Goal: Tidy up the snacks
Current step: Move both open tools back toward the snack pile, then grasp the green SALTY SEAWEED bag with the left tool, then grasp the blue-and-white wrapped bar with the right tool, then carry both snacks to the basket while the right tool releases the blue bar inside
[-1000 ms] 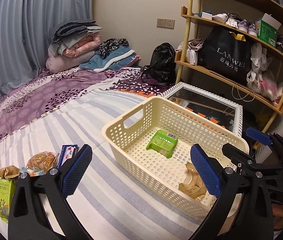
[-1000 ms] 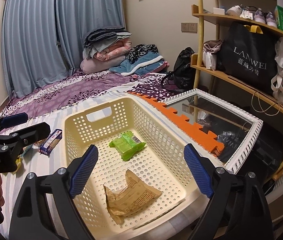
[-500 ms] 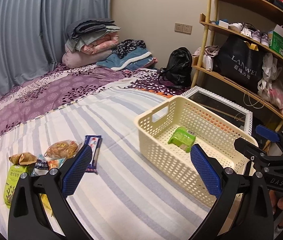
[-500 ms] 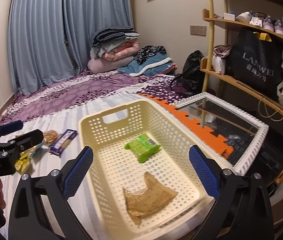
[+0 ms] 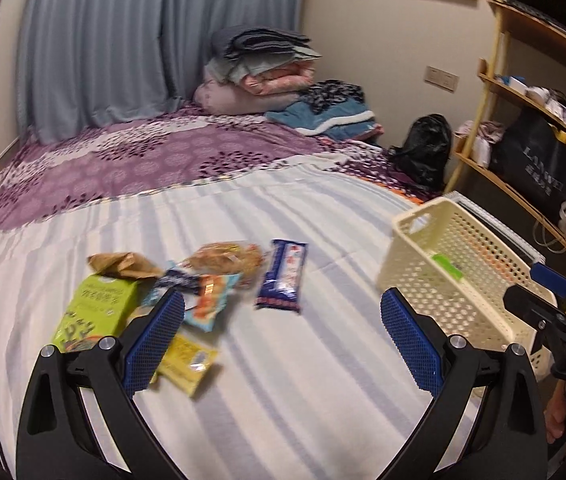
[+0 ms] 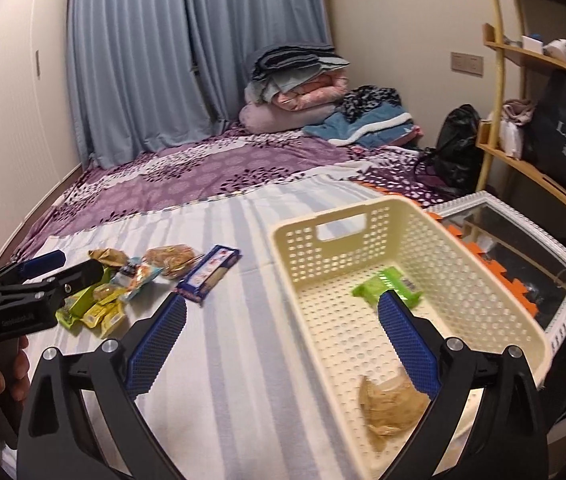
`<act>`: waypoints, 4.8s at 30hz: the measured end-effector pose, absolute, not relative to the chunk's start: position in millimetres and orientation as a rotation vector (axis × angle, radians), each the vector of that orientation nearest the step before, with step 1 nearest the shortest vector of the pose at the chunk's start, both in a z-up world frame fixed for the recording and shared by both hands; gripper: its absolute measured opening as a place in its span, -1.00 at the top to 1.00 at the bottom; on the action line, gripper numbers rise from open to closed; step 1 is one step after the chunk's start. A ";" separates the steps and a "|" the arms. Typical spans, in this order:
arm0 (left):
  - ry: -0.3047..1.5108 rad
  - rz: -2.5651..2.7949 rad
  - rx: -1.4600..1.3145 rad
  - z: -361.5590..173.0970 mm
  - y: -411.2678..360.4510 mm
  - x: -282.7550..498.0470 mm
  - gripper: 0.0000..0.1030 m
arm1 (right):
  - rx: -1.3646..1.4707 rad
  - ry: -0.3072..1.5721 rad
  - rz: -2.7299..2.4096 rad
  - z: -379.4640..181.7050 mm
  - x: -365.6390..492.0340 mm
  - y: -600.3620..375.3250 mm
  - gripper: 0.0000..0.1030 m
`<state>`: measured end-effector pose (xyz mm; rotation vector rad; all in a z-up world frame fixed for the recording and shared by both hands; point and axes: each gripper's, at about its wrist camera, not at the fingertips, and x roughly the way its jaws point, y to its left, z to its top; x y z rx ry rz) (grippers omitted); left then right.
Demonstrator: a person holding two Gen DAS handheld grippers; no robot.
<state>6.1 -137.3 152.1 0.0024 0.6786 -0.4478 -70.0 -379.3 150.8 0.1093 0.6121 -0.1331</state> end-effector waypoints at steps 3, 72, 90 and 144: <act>0.691 -0.391 -0.028 146.3 -108.9 12.3 -0.94 | 0.091 0.636 -0.093 145.4 -62.5 -359.9 -0.86; 0.898 -0.107 -0.116 13.4 46.3 128.7 -0.65 | 0.005 0.957 -0.131 2.3 175.4 -289.1 -0.64; 0.859 -0.112 -0.154 33.2 50.5 103.6 -0.65 | 0.031 0.930 -0.083 11.5 144.3 -296.7 0.14; 0.660 -0.267 -0.061 144.2 -23.4 -2.4 -0.65 | 0.207 0.594 -0.296 141.5 -78.9 -427.4 0.15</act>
